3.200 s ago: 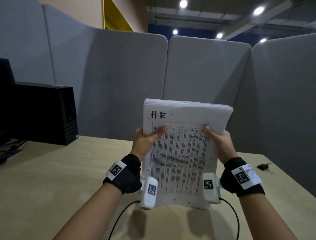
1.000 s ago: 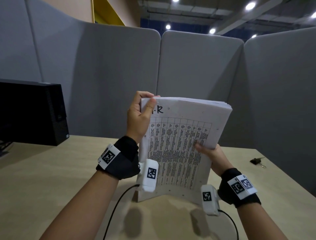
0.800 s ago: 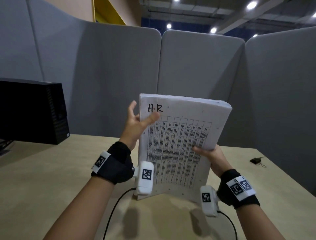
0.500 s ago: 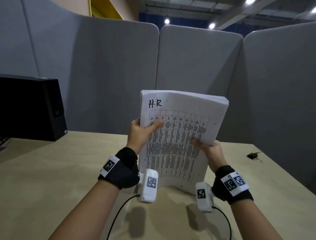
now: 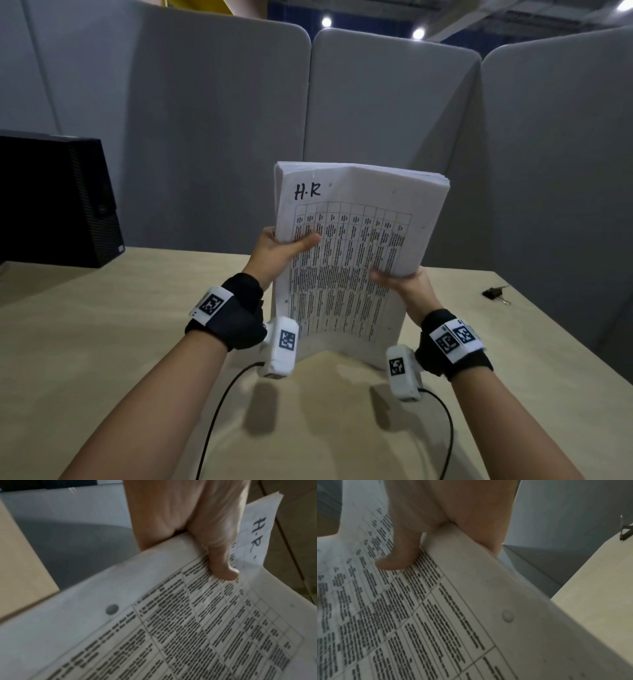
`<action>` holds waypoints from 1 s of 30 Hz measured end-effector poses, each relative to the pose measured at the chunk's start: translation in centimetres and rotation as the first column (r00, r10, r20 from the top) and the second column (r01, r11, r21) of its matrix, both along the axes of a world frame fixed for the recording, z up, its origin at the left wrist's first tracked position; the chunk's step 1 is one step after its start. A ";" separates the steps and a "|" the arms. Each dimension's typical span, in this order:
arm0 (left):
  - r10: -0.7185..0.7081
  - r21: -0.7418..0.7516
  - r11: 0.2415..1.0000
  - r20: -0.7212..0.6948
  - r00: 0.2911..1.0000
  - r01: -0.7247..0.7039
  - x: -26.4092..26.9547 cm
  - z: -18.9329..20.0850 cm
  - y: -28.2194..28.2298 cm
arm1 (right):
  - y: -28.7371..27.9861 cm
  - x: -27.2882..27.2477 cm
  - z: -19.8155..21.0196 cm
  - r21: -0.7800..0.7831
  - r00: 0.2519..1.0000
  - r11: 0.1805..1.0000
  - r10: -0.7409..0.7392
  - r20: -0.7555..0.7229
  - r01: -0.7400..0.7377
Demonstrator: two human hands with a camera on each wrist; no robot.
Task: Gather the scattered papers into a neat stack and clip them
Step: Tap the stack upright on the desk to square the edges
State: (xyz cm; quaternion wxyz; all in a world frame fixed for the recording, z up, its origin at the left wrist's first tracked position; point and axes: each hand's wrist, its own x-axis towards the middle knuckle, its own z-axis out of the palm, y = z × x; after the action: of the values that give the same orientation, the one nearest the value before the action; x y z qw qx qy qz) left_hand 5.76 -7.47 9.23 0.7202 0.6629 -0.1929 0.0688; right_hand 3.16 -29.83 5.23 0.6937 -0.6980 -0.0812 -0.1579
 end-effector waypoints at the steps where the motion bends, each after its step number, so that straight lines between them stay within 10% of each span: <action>1: 0.013 0.011 1.000 0.017 1.000 -0.013 0.0 0.0 -0.1 | 0.1 -0.1 0.0 -0.005 1.000 1.000 -0.014 0.006 0.014; 30: 0.057 0.026 0.998 0.032 0.998 -0.058 -1.7 0.8 -0.5 | -0.3 -1.9 0.4 0.045 0.999 0.998 -0.033 0.022 0.032</action>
State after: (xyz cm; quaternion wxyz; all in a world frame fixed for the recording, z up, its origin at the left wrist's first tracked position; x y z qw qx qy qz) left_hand 4.10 -7.99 10.01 0.7058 0.6767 -0.1856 0.0972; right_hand 1.30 -30.13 5.63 0.7055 -0.6818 -0.0743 -0.1787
